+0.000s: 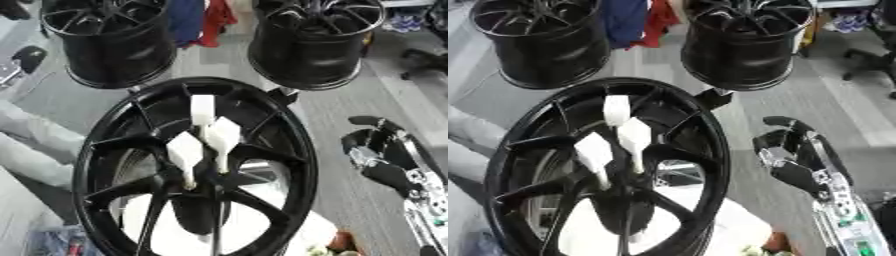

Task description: Pull the pin out of the wheel hub.

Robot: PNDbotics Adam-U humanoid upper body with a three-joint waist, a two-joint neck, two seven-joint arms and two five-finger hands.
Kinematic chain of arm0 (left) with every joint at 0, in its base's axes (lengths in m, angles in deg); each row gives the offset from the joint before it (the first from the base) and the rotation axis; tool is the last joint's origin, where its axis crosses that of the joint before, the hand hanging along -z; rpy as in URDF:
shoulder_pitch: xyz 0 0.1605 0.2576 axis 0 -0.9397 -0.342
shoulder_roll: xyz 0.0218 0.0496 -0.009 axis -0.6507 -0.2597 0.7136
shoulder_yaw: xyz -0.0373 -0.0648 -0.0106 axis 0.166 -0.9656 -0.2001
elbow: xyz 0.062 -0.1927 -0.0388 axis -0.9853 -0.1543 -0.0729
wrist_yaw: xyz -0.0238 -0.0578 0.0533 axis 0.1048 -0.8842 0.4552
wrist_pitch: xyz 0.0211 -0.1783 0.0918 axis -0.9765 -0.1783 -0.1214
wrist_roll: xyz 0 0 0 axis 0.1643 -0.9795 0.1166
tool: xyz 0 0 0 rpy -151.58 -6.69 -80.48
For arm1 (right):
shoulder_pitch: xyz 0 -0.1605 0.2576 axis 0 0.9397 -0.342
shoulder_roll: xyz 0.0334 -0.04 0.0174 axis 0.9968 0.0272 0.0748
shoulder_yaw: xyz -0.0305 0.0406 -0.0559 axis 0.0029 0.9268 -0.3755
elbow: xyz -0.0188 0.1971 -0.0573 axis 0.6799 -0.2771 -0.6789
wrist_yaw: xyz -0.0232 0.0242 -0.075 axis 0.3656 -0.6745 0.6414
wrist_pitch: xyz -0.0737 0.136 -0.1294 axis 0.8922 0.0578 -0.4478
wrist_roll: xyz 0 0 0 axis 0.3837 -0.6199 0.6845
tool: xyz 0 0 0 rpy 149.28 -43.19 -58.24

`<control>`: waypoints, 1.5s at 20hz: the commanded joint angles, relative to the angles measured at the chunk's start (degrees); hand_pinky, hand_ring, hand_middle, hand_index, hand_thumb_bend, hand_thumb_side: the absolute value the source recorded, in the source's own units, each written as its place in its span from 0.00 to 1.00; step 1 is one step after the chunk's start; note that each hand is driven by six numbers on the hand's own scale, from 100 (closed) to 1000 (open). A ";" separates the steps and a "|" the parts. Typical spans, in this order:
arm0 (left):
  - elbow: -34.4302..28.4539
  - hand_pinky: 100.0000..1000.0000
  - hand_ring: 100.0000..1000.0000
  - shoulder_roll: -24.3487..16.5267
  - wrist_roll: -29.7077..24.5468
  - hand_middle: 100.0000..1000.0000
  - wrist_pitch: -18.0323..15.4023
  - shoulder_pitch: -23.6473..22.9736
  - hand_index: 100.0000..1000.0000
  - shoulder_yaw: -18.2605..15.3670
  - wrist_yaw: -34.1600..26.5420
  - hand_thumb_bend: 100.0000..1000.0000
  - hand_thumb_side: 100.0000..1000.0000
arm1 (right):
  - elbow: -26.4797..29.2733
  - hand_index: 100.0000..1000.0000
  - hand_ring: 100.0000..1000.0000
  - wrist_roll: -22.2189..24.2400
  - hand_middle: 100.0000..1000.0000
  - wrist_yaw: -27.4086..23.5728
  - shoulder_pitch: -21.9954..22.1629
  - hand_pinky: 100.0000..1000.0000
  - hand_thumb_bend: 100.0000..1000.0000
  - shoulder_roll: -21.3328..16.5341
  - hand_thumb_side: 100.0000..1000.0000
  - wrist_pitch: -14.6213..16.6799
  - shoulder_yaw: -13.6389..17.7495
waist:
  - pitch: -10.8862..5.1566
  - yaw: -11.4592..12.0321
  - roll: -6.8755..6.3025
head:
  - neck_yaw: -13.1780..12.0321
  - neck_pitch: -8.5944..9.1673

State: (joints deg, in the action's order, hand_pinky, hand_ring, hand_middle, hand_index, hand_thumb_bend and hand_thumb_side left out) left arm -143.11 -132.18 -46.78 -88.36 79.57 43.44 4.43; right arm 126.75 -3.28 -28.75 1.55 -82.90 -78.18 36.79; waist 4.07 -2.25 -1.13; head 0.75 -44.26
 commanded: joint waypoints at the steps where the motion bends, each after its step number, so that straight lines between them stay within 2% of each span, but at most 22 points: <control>1: -2.03 0.72 0.69 -5.27 -9.80 0.71 -3.14 4.52 0.85 6.12 -1.24 0.34 0.22 | 0.70 0.69 0.60 0.53 0.73 0.00 -0.63 0.61 0.19 -1.61 0.00 0.14 -0.21 | -0.75 -0.33 -0.20 | -0.70 0.14; 3: -2.96 0.72 0.69 -5.16 -16.53 0.71 -4.25 7.65 0.85 9.84 -2.93 0.33 0.16 | 0.62 0.69 0.60 0.64 0.73 0.00 -0.52 0.61 0.19 -1.78 0.00 0.14 -0.30 | -0.95 -0.52 -0.33 | -0.81 0.14; 6: -4.29 0.73 0.71 -4.30 -24.67 0.72 -4.49 11.28 0.85 14.18 -5.17 0.31 0.14 | 0.56 0.69 0.60 0.73 0.73 -0.01 -0.35 0.61 0.19 -1.97 0.00 0.15 -0.35 | -1.25 -0.65 -0.50 | -0.85 0.14; 11: -4.12 0.72 0.73 -2.74 -26.53 0.77 -4.78 13.98 0.88 23.54 -1.77 0.33 0.13 | 0.44 0.69 0.60 0.95 0.73 -0.04 -0.22 0.61 0.19 -2.23 0.00 0.16 -0.59 | -1.73 -0.75 -0.94 | -1.15 0.14; 16: 2.44 0.72 0.74 1.37 -26.58 0.78 -7.43 14.98 0.88 30.47 4.11 0.35 0.14 | 0.38 0.69 0.60 1.16 0.73 -0.12 -0.20 0.61 0.18 -2.19 0.00 0.18 -0.76 | -1.87 -1.04 -0.94 | -1.30 0.14; 23: 8.99 0.72 0.76 4.37 -26.58 0.81 -11.82 15.42 0.89 32.91 8.18 0.39 0.15 | 0.32 0.69 0.60 1.10 0.73 -0.10 -0.17 0.61 0.18 -2.15 0.00 0.21 -0.71 | -1.67 -1.42 -1.15 | -1.48 0.14; 30: 10.83 0.74 0.79 6.28 -26.58 0.84 -12.62 16.46 0.90 33.33 8.44 0.40 0.17 | 0.29 0.69 0.60 1.13 0.73 -0.13 -0.11 0.61 0.18 -2.10 0.00 0.26 -0.72 | -1.80 -1.56 -1.17 | -1.52 0.14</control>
State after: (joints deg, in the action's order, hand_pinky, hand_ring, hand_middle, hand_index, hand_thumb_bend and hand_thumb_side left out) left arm -132.27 -125.38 -63.73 -91.01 94.81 77.11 12.73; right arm 126.39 -2.22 -28.75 1.90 -83.87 -77.98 36.08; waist 2.85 -3.81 -2.40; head -0.61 -44.26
